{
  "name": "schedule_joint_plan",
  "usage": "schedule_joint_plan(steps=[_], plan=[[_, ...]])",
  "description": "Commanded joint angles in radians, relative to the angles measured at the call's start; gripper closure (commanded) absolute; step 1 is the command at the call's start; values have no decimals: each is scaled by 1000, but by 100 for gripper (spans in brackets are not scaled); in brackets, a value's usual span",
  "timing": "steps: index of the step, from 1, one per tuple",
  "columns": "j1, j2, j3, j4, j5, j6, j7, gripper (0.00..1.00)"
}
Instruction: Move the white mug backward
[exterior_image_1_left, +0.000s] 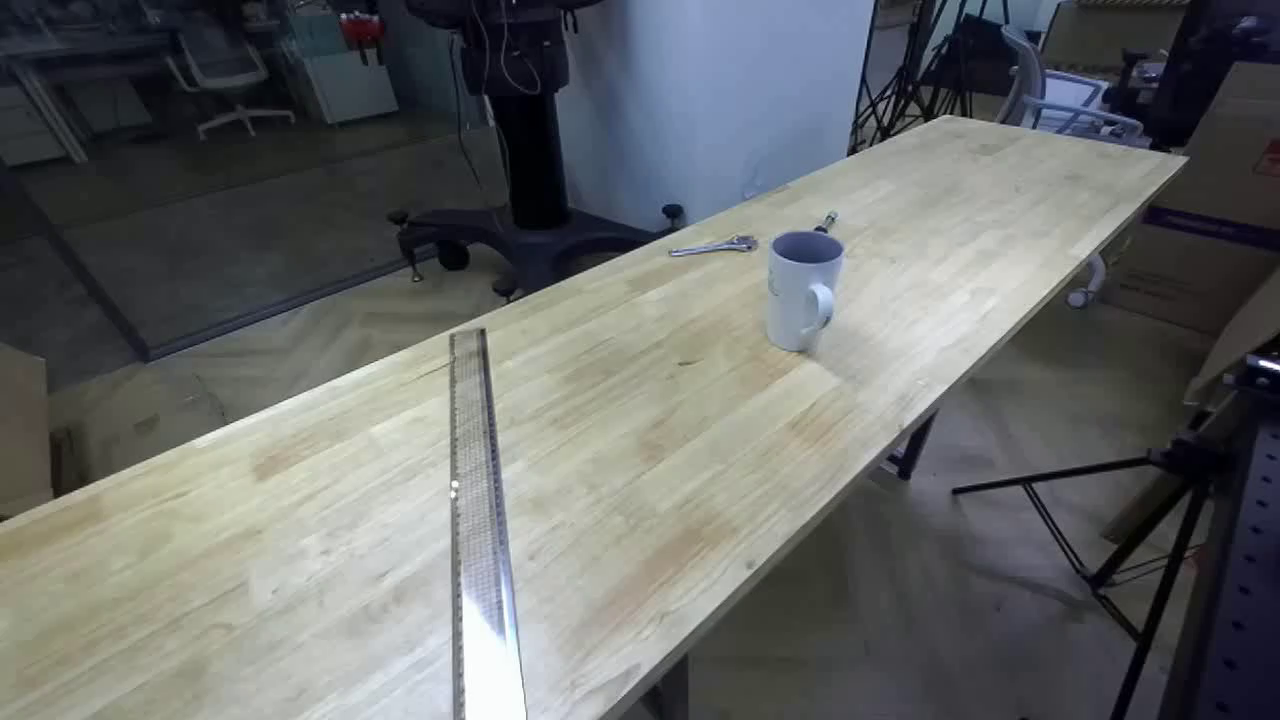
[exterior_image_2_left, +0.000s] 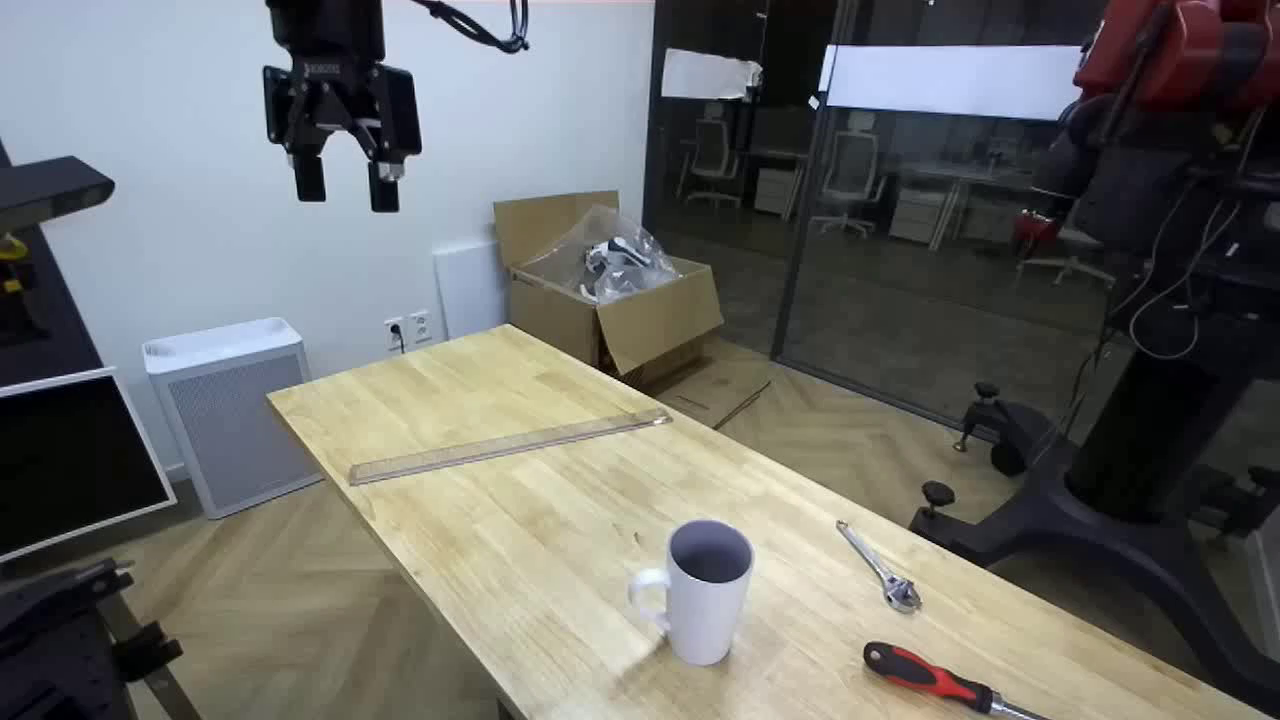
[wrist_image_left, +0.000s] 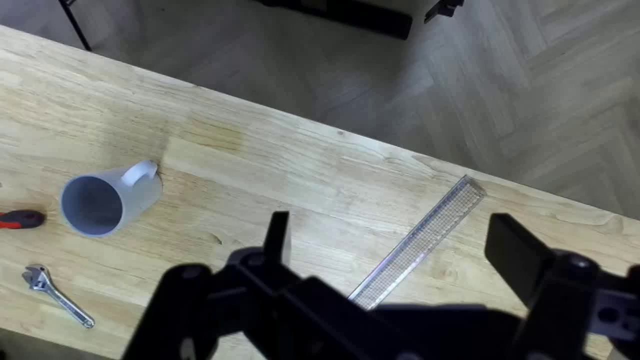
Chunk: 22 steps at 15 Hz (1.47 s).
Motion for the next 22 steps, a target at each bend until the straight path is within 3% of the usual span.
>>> schedule_joint_plan(steps=[1,11,17,19,22], plan=[[10,1,-9,2,-3,-1,2,0],[10,1,-9,2,-3,0,2,0],[-62,-11,-9,-86,-227,285,195,0],[-89,-5,-27,-111,-248,353,234,0],[-112,7,-80,-142,-185,423,194,0]])
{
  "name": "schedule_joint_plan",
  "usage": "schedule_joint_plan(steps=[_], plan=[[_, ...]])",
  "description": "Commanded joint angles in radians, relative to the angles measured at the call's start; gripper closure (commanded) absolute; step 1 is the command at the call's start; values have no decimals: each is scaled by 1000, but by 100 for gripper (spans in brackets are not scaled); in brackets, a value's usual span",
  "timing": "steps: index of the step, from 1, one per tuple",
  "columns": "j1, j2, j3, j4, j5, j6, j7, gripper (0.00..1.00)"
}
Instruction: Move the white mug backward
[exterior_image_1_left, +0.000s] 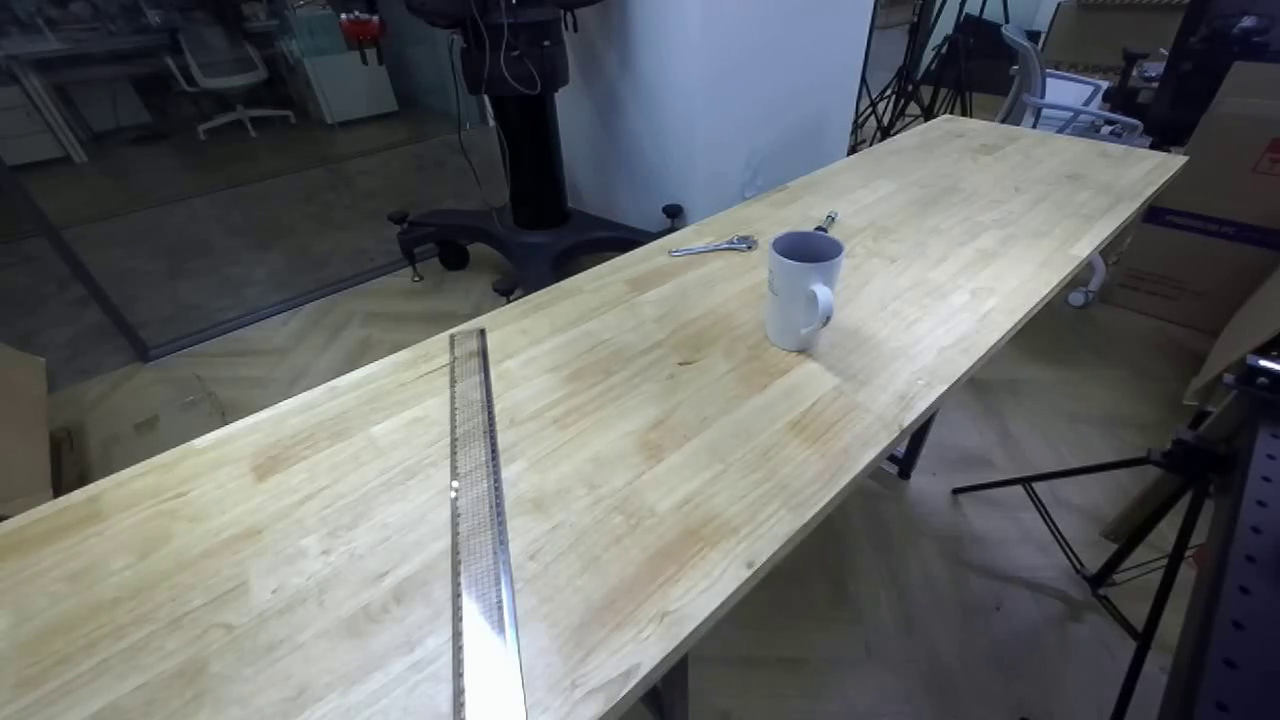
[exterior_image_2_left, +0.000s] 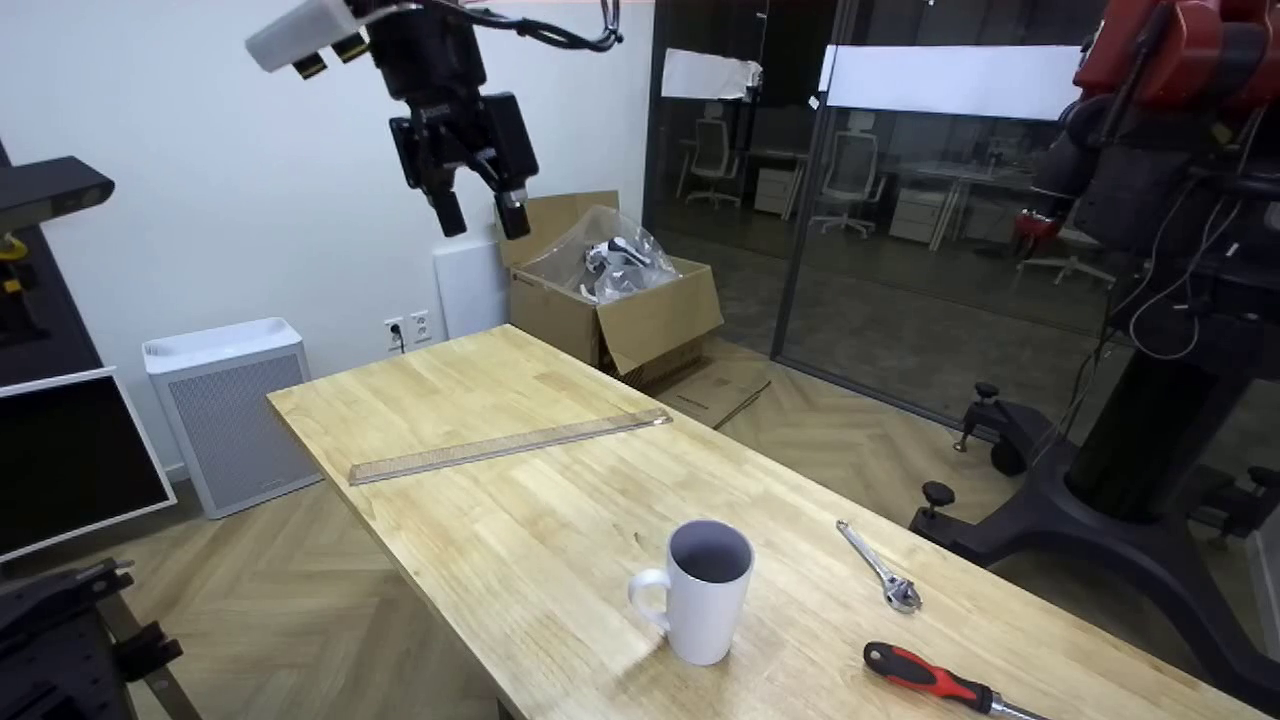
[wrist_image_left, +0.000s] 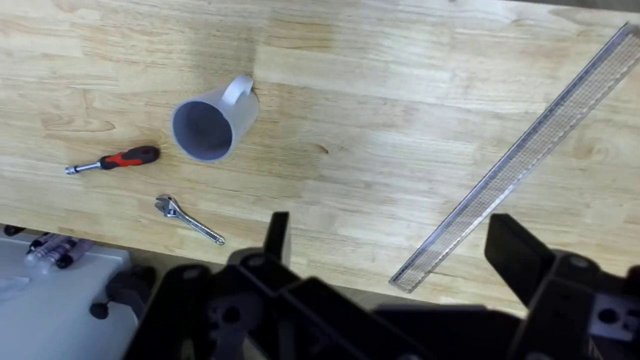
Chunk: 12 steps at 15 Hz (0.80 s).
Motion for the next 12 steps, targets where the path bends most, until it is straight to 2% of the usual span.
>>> schedule_joint_plan(steps=[1,5,8,9,12], plan=[[-24,8,-54,-35,38,80,4,0],[-86,46,-120,-70,13,172,-12,0],[-120,108,-169,-77,31,192,-39,0],[-108,73,-153,-79,19,173,-31,0],[-113,94,-163,-80,17,181,-42,0]])
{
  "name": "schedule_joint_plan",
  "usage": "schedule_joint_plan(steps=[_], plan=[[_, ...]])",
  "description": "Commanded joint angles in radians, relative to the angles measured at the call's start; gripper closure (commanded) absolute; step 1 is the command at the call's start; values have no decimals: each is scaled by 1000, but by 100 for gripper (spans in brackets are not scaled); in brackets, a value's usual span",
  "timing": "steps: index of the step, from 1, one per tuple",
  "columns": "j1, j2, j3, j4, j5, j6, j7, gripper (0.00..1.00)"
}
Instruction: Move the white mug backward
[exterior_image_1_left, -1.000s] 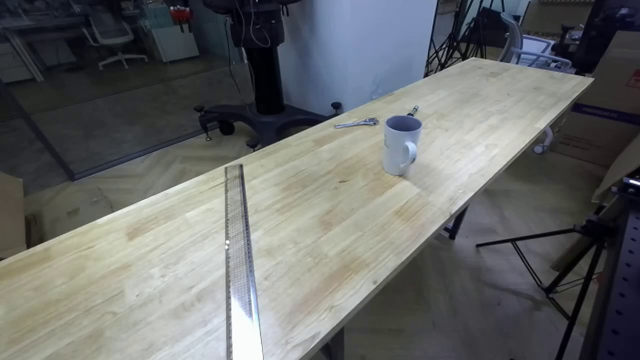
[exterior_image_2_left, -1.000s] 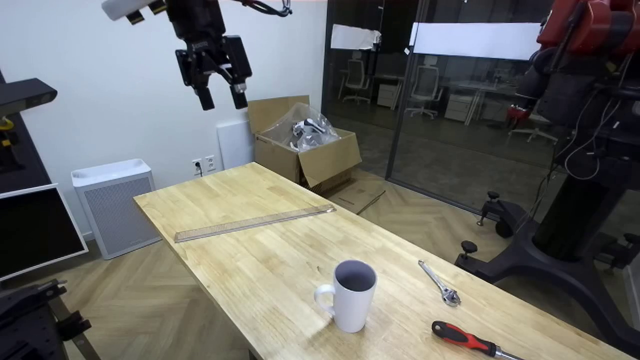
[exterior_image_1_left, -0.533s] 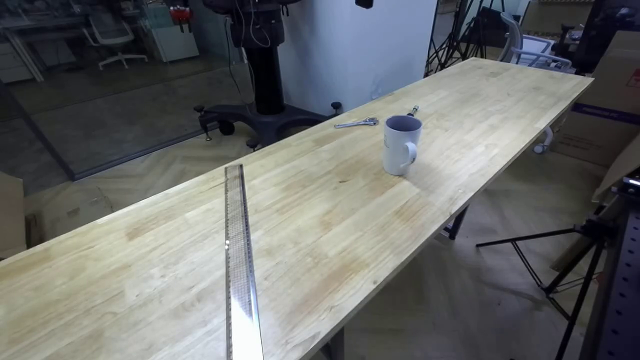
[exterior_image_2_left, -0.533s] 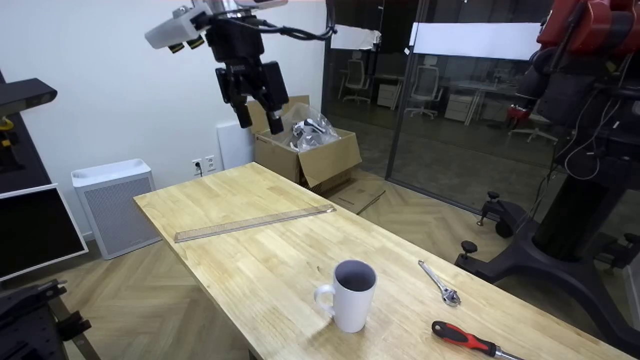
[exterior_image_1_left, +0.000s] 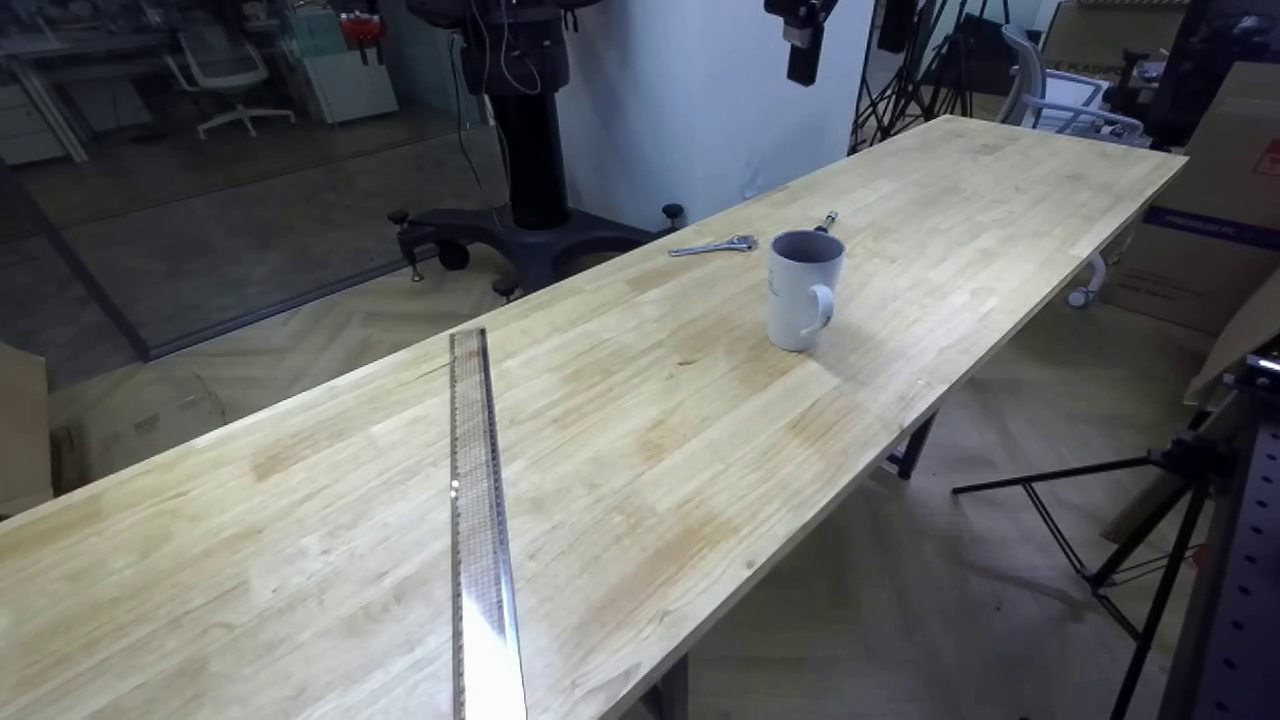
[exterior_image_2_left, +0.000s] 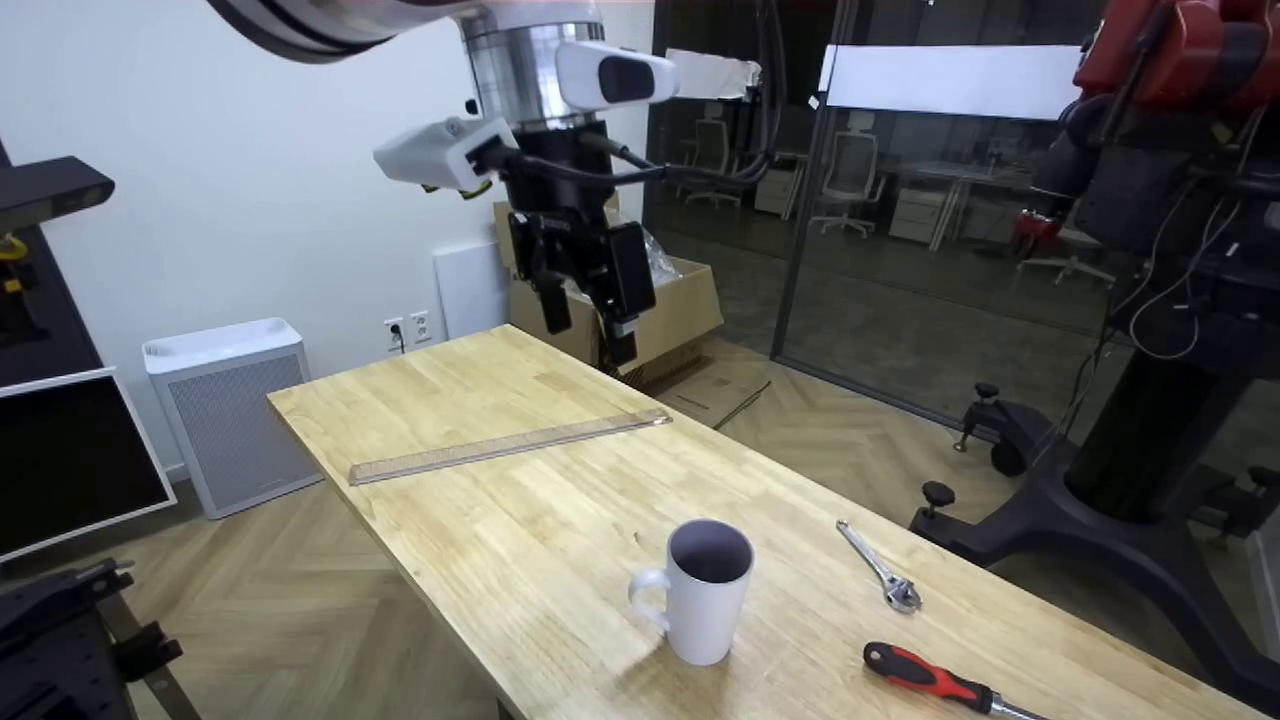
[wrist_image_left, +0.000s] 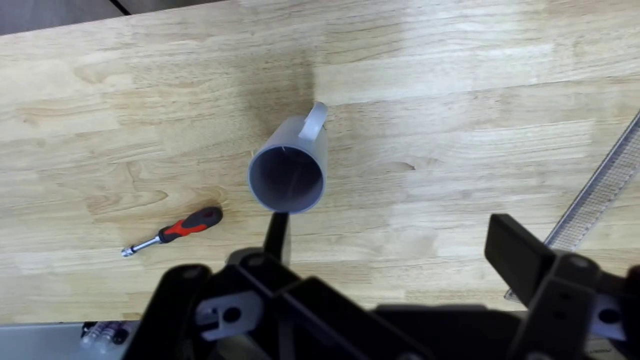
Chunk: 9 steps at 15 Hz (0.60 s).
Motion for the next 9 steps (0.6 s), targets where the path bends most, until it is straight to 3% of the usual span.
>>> schedule_joint_plan(steps=[1,5,9], plan=[[6,-3,1,2,0,-3,-1,0],[6,10,-5,19,12,-12,-13,0],[-4,109,-68,86,123,-16,-169,0]])
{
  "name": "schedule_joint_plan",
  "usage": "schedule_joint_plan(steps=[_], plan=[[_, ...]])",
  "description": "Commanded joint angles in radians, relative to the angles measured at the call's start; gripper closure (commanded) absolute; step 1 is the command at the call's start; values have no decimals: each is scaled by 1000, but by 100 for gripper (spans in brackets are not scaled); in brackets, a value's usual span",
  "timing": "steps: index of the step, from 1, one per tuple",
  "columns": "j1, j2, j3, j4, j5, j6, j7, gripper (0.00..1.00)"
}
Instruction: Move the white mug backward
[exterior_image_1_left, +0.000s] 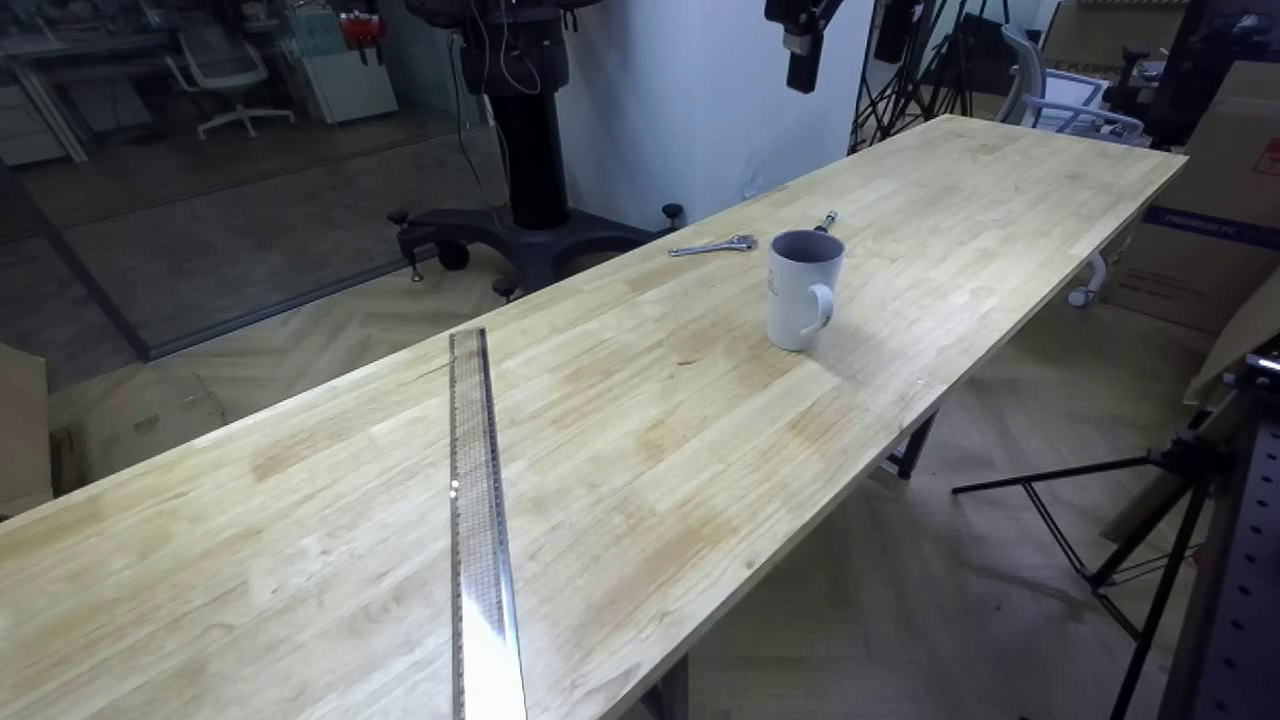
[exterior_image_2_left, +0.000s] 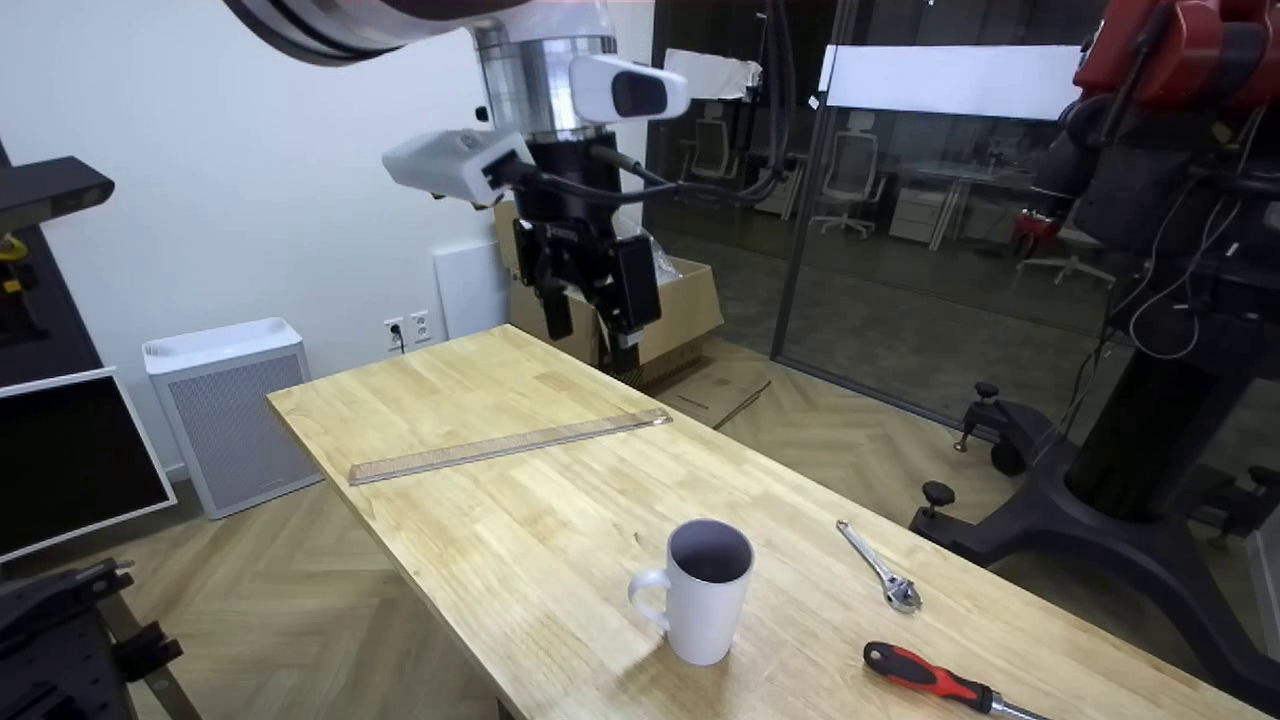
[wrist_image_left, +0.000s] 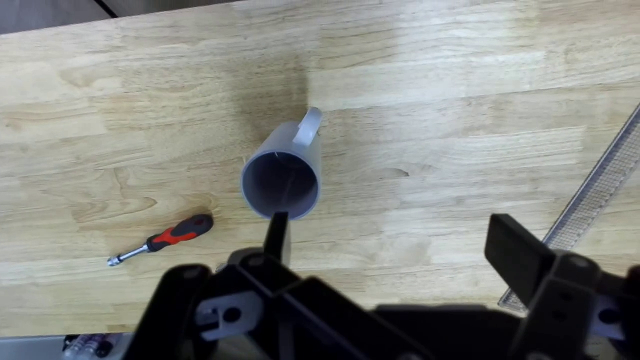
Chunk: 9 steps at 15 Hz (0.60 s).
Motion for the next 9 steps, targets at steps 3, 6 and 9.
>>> schedule_joint_plan(steps=[3,6,9], plan=[[-22,177,-89,145,191,-32,-245,0],[-49,280,-105,225,257,-34,-330,0],[-75,375,-98,310,279,-62,-363,0]])
